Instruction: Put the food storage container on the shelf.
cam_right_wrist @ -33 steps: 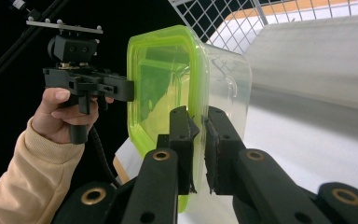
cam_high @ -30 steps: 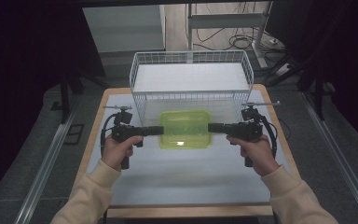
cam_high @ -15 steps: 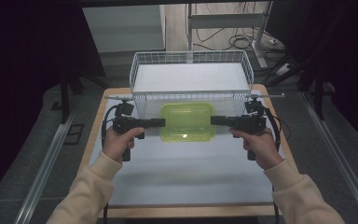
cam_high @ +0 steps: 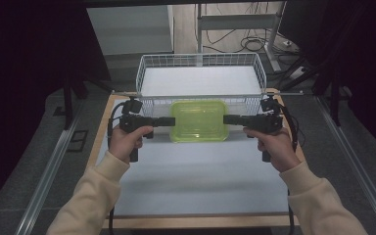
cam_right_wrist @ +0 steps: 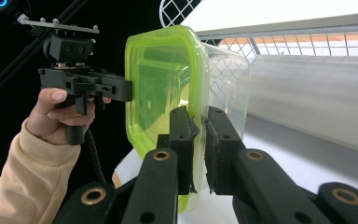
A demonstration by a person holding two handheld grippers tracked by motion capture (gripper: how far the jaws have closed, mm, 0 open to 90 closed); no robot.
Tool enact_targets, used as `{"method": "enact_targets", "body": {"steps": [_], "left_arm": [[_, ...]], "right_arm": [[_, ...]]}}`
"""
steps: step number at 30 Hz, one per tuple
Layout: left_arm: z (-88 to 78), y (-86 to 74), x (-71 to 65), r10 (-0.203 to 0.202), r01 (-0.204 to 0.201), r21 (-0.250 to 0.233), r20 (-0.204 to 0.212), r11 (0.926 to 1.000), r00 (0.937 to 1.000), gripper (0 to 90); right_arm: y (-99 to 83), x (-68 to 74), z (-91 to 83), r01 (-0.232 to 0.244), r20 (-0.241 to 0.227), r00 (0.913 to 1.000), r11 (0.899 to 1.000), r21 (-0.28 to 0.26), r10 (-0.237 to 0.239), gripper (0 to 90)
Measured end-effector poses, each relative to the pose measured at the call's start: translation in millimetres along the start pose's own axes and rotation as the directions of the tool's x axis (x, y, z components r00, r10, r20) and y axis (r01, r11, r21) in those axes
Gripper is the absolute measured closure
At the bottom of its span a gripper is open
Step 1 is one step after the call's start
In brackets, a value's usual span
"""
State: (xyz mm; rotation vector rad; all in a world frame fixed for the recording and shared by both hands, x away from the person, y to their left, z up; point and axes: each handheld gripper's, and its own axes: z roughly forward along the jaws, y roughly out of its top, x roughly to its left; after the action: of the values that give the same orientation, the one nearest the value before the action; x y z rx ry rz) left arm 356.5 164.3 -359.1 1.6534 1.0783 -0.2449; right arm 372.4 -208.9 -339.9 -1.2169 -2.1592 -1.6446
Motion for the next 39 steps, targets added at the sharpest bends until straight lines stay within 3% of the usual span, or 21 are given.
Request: {"method": "enact_targets", "body": {"steps": [23,39], "left_arm": [[0.5,36.7,-5.0,0.015,-0.015,0.006,-0.025,0.9999,0.9996,81.1],[6.8,71.0,10.2,-0.001,0.001,0.002,-0.034,1.0000,0.9994,81.1]], "right_arm": [[27.8,-6.2,-0.7,-0.014,-0.004,0.9999,1.000,-0.027,0.014,82.2],[63.6,-17.5,9.5,-0.016,0.029,0.9994,1.000,-0.025,0.017,82.0]]}}
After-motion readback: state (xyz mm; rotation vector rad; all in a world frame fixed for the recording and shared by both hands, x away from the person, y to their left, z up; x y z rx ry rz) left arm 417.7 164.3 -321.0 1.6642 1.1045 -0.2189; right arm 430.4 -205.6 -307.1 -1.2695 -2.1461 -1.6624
